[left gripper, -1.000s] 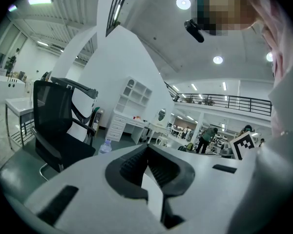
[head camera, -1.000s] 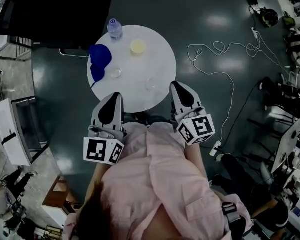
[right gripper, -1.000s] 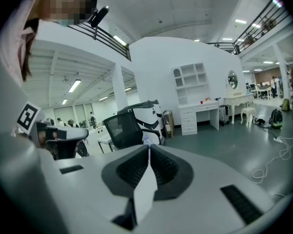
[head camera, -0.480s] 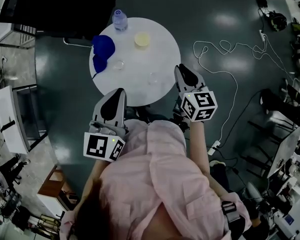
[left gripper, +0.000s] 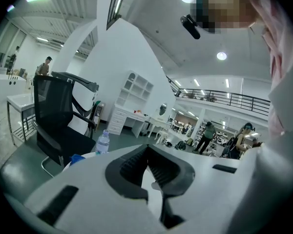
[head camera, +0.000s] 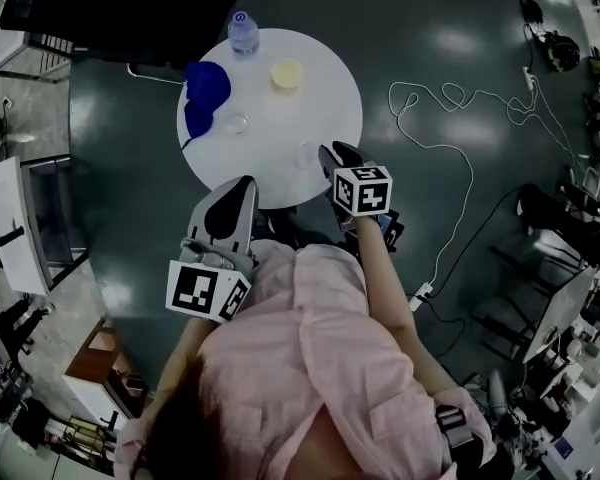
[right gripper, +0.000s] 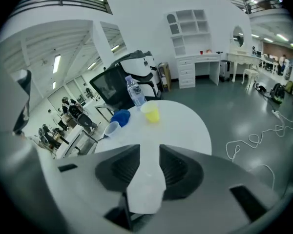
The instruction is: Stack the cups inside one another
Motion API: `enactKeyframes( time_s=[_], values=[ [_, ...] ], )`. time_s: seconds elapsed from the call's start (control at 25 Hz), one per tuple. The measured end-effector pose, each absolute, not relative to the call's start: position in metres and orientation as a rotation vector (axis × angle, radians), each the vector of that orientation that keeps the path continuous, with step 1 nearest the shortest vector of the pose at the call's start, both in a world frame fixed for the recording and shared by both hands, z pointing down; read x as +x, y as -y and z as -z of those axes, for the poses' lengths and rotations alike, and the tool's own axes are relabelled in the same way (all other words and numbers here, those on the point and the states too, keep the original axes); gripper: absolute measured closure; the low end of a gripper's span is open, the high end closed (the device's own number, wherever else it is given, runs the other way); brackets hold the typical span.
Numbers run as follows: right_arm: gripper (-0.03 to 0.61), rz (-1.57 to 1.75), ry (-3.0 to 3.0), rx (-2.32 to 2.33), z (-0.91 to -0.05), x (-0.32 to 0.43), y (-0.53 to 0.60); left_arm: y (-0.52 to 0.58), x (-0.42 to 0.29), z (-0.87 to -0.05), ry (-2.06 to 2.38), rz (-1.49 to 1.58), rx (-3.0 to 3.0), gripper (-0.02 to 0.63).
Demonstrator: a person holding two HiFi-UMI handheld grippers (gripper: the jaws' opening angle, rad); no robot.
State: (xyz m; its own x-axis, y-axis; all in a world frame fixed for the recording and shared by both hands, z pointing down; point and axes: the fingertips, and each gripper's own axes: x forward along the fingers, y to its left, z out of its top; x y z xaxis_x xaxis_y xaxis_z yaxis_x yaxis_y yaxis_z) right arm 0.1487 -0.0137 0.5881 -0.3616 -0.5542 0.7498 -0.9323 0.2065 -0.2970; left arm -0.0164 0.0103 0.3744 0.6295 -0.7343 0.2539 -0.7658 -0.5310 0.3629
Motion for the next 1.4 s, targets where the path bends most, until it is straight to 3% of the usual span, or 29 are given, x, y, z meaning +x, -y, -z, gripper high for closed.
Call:
enactKeyframes(
  time_s=[0.72,0.92,1.4],
  values=[
    [0.459,-1.208,1.761,1.291,-0.667,0.151,-0.001,-0.011,-0.028,-0.372,1.237,-0.120,2.394,0.596],
    [0.530,-1.206,1.735,1.298,-0.675,0.152,0.000,-0.010,-0.037,-0.375,1.257,-0.128,2.377,0.597],
    [0.540,-1.122,1.974,1.454,-0.608,0.145,0.027,-0.005,-0.042,-0.372,1.279,-0.109,2.387,0.597]
  ],
)
